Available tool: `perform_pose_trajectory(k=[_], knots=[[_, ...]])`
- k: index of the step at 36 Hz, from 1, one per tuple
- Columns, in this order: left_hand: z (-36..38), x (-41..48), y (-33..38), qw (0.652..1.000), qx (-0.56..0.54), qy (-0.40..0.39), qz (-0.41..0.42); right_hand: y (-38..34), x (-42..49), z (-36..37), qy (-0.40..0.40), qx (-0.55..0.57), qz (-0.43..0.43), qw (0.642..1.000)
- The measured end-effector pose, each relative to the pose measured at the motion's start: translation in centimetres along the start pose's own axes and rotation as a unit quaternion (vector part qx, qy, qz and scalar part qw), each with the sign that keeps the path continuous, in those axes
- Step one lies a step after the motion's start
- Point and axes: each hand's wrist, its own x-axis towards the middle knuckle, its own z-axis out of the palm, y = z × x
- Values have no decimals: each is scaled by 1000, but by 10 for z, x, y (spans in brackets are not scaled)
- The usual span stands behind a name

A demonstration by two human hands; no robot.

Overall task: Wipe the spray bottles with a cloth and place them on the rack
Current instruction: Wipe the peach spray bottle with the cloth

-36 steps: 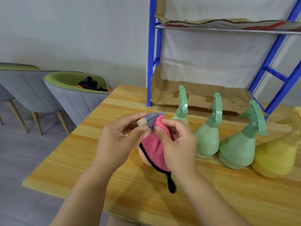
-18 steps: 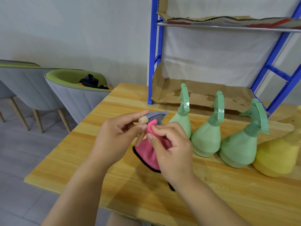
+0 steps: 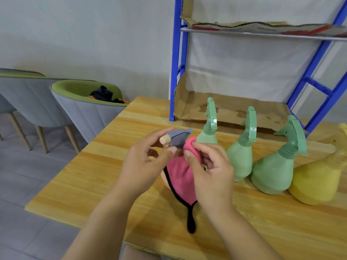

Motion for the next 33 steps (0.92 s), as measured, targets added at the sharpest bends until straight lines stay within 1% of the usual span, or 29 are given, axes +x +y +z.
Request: perform_pose_trajectory(k=[2, 4, 7, 10, 12, 15, 20, 25, 27, 29, 33], knots=[[4, -1, -1, 1000, 7, -24, 11, 3, 0, 0, -16, -11, 15, 1000], [8, -1, -3, 1000, -8, -23, 3, 5, -3, 3, -49, -38, 23, 998], [14, -1, -10, 1000, 3, 13, -27, 7, -6, 7, -56, -100, -1, 993], [18, 1, -13, 998, 31, 45, -43, 7, -4, 11, -49, -116, -6, 992], [18, 3, -14, 996, 21, 59, -57, 8, -2, 13, -53, -121, -1, 991], [18, 5, -14, 995, 8, 71, -68, 9, 3, 12, -94, -104, 34, 990], [15, 8, -10, 995, -17, 62, -71, 15, 20, 5, -181, -46, 90, 978], [12, 11, -9, 995, -51, 36, -82, 13, 36, -5, -240, 57, 134, 960], [10, 12, -11, 994, -61, 21, -83, 13, 41, -9, -250, 57, 142, 956], [8, 13, -13, 994, -74, 10, -85, 13, 40, -11, -256, 42, 131, 957], [8, 15, -17, 992, -92, 9, -86, 14, 26, -10, -218, 19, 93, 971]])
